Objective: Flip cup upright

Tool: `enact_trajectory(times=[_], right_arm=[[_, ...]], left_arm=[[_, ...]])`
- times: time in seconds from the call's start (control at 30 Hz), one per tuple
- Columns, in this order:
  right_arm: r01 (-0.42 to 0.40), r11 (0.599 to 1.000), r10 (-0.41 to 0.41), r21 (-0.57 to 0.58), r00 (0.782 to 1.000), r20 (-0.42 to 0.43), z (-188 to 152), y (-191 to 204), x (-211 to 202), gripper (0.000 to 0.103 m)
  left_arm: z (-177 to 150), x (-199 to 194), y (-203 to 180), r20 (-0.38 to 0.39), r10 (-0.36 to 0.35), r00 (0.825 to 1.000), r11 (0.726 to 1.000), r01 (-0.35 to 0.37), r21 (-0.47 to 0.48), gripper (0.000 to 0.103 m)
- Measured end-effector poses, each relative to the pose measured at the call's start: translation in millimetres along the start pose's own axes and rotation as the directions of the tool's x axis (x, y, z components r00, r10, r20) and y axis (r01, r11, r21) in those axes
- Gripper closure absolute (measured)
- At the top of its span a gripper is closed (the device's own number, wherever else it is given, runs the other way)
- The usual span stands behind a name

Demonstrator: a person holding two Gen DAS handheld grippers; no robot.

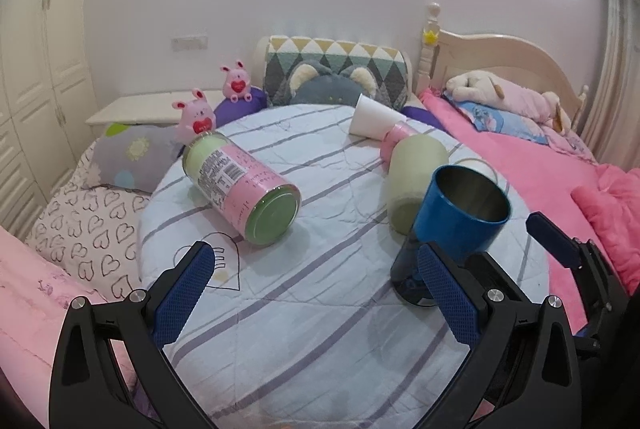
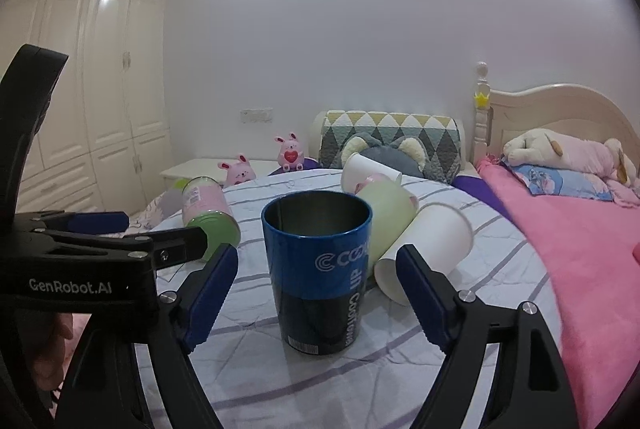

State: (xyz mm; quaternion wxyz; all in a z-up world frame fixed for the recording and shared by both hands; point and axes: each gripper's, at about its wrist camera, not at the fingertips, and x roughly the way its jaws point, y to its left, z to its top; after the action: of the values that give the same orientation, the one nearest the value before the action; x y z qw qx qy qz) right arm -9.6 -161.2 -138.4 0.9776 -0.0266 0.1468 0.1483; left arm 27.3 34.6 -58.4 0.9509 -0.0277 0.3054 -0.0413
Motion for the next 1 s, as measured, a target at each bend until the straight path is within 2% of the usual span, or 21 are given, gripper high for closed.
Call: enact_trajectory(times=[0.17,0.3,0.47,0.67,0.87,1.0], right_arm=[[0.013,0.999,-0.014,-0.039,1.000,-0.027,12.1,-6.2,-20.2,0.020],[0.040,0.997,-0.046,-0.067,0.996,-0.079,24.8,-16.3,-27.2,0.019],[0.080,0.992,-0.090,-0.101,0.991,-0.103,36.0,-28.9,-38.1,0.019],[0.162,0.978,-0.179,-0.129,0.975,-0.135,44.5,-47.4,-41.7,0.019],[0.206,0.977,-0.210,-0.053,0.973,-0.095,61.1,-71.4,-60.1,0.019],[0.199,0.980,-0.199,-0.004,0.978,-0.056,73.0,-80.6,-72.1,0.019]], left_arm=[[3.1,-17.6,-12.6,0.017,0.009,1.000,1.000,-0.009,-0.006,0.000],[7.9,-29.1,-23.9,0.037,0.024,0.999,1.000,-0.024,0.001,0.000],[14.8,-44.3,-41.5,0.057,0.035,0.998,0.999,-0.036,0.017,0.000],[26.0,-60.8,-57.7,0.090,0.066,0.994,0.997,-0.068,0.029,0.000],[38.0,-67.2,-69.9,0.093,0.074,0.993,0.997,-0.077,0.028,0.000],[40.3,-69.0,-78.6,0.095,0.071,0.993,0.996,-0.075,0.045,0.000]])
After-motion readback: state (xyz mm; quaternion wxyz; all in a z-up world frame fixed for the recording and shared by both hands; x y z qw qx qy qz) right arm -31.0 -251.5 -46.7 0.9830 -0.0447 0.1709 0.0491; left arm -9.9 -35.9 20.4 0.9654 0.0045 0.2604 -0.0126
